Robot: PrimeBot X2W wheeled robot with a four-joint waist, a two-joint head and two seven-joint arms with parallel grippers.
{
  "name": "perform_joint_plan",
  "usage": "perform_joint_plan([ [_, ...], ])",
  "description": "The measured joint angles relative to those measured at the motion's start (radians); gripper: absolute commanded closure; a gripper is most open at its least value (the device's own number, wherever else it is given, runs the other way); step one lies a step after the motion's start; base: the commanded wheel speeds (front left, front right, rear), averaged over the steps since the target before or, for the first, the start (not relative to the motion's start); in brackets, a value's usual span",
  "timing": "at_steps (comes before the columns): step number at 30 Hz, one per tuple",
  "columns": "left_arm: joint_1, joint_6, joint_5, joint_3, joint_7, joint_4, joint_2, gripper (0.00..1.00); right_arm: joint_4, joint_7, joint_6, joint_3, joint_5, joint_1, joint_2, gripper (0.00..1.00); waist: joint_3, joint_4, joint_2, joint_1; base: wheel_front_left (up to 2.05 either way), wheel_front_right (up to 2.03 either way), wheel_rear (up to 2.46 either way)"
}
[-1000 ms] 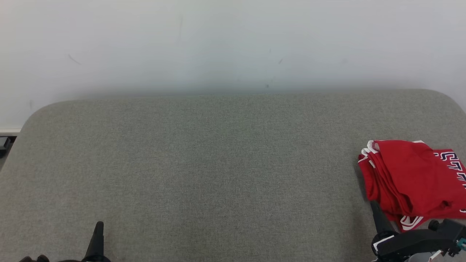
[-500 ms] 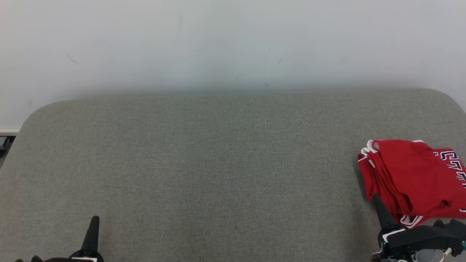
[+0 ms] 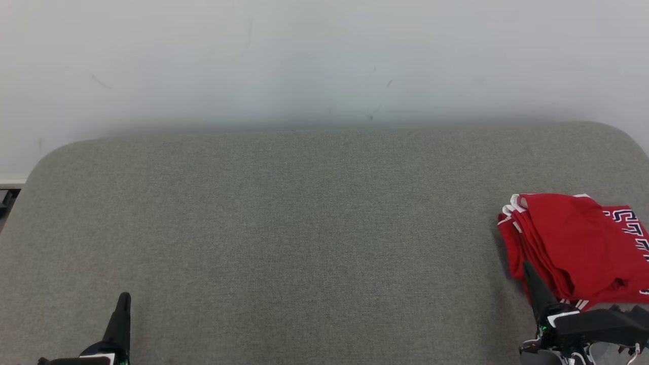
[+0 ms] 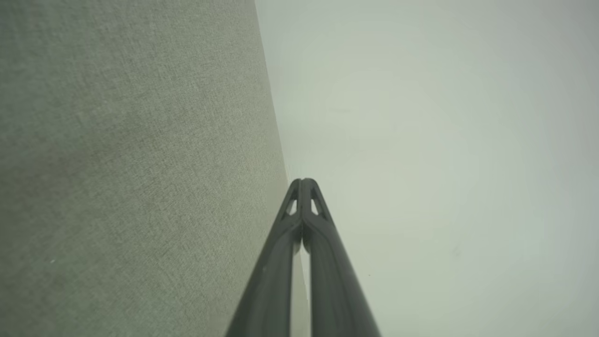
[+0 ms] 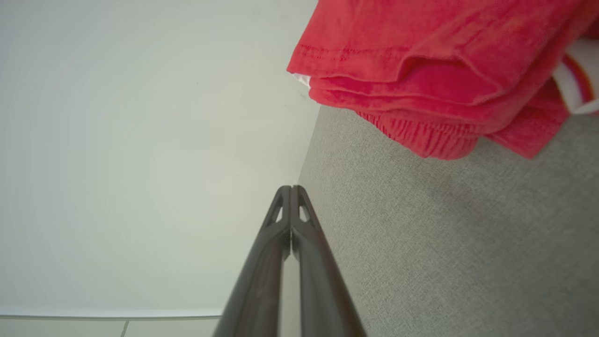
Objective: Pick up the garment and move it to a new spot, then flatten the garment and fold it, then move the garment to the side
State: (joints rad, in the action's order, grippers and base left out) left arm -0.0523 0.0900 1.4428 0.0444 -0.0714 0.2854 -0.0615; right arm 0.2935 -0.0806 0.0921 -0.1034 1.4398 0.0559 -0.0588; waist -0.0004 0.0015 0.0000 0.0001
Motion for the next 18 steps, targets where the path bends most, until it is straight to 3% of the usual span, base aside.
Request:
perform_joint_plan([
  [12, -0.022, 0.034, 0.145, 0.044, -0.039, 0.012, 0.021, 1.0, 0.004, -0.034, 0.024, -0.029, 0.147, 0.021, 0.011, 1.0, 0.002, -0.002, 0.0, 0.0, 0.0, 0.0, 0.0],
  [18, -0.032, 0.034, 0.151, 0.046, -0.04, 0.012, 0.022, 1.0, 0.004, -0.034, 0.028, -0.03, 0.162, 0.027, 0.012, 1.0, 0.002, -0.002, 0.0, 0.0, 0.0, 0.0, 0.0],
])
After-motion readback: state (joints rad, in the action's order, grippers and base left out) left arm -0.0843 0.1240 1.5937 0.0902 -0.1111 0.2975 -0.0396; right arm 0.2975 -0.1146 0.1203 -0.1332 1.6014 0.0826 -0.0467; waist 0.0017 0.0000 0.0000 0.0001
